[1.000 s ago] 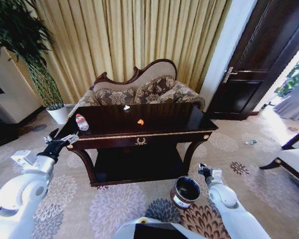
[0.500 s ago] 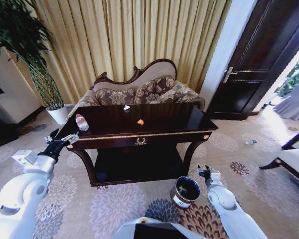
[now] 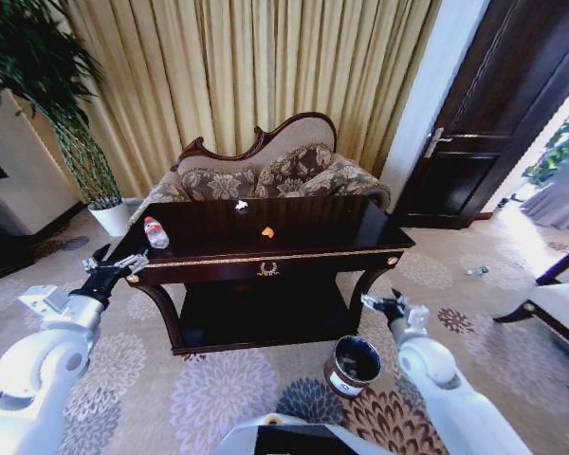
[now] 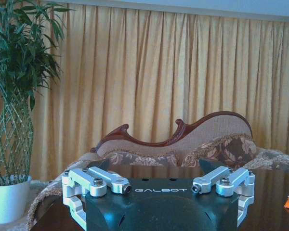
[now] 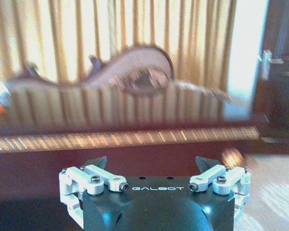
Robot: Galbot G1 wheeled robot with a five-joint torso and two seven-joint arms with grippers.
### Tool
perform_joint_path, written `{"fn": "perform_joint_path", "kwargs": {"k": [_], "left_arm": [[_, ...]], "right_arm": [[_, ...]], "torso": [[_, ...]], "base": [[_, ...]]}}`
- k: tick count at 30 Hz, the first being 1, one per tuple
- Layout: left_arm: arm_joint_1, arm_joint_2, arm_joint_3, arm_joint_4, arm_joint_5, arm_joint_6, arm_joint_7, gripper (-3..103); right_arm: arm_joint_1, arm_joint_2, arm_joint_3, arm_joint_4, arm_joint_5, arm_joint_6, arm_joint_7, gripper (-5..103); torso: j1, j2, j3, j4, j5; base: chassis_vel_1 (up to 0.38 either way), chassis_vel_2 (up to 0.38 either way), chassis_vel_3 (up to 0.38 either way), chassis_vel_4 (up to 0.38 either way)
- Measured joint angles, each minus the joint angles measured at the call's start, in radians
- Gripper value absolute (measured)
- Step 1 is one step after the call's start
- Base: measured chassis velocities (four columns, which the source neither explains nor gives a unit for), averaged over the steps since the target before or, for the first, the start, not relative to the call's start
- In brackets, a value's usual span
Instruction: Move to the front of the table and place the trash on the table into the trash bin.
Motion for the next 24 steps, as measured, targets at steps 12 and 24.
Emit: {"fn": "perform_joint_path", "kwargs": {"k": [12,24], "left_arm": [[-0.002,-0.006,-0.005,-0.002,-0.020,-0.011,-0.001,100],[0.005,-0.002,-0.009,-0.025,-0.021,-0.002,0.005,100]], "right_arm": [[0.003,-0.098,0.037,0.184,0.092,0.081,0.029,100],[-0.001,-0.084,0.034,0.171,0.078,0.079,-0.059,100]], "torso": [[0.000,0.000,0.000,-0.0001,0.0000],[0.000,0.000,0.000,-0.0001,0.0000]], "base": [[0.000,0.000,0.000,0.000],[0.000,0.000,0.000,0.000]]}}
